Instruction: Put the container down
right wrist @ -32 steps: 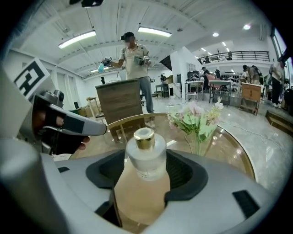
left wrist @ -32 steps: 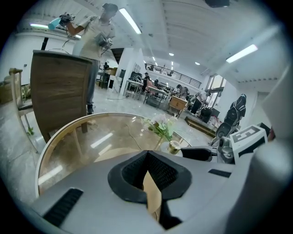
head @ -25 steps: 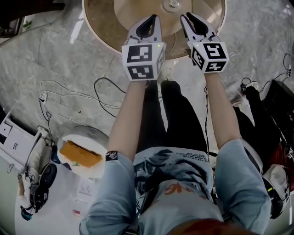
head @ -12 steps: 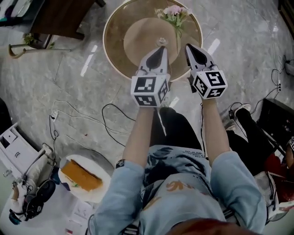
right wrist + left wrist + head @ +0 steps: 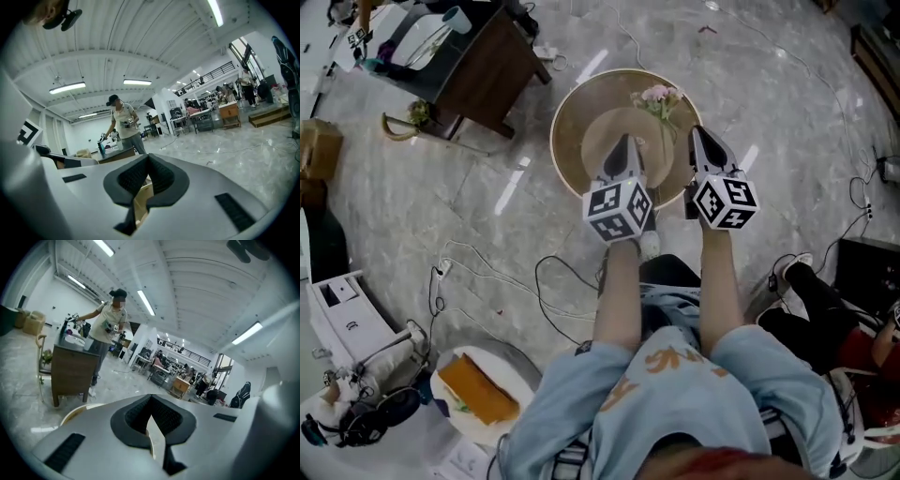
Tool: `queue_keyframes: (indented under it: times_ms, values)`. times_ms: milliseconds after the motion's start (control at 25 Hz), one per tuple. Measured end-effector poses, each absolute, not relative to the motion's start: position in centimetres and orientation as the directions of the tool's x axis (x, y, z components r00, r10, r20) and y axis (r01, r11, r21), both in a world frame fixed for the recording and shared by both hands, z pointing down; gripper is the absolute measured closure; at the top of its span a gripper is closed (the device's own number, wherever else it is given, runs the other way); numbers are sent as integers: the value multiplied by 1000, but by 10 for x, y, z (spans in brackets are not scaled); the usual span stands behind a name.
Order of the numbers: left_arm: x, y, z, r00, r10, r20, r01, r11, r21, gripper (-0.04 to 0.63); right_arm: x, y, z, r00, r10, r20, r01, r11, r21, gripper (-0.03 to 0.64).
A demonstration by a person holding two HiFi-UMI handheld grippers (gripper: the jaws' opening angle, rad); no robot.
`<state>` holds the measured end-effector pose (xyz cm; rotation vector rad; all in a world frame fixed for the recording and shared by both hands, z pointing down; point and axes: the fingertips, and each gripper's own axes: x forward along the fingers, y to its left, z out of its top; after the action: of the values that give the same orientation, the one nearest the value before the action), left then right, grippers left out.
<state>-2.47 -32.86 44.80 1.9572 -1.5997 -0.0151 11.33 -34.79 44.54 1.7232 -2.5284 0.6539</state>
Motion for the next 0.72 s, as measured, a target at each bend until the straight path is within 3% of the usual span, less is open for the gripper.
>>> queue_keyframes:
  times_ms: [200,440,720]
  values:
    - [-33,-332,376,253,-933,257,-921,-151,360,571,90,-360,366,-439,-887,141,-890,407,-207,604]
    - [-37,-335,321,210,-961,181,-973,-187,139,571,79,-362,301,-475,-878,66,-880,473,-37,604]
    - [-56,-348,282,177,-980,93,-983,-173,58,571,81,-365,268,-501,-865,13,-864,501,52,604]
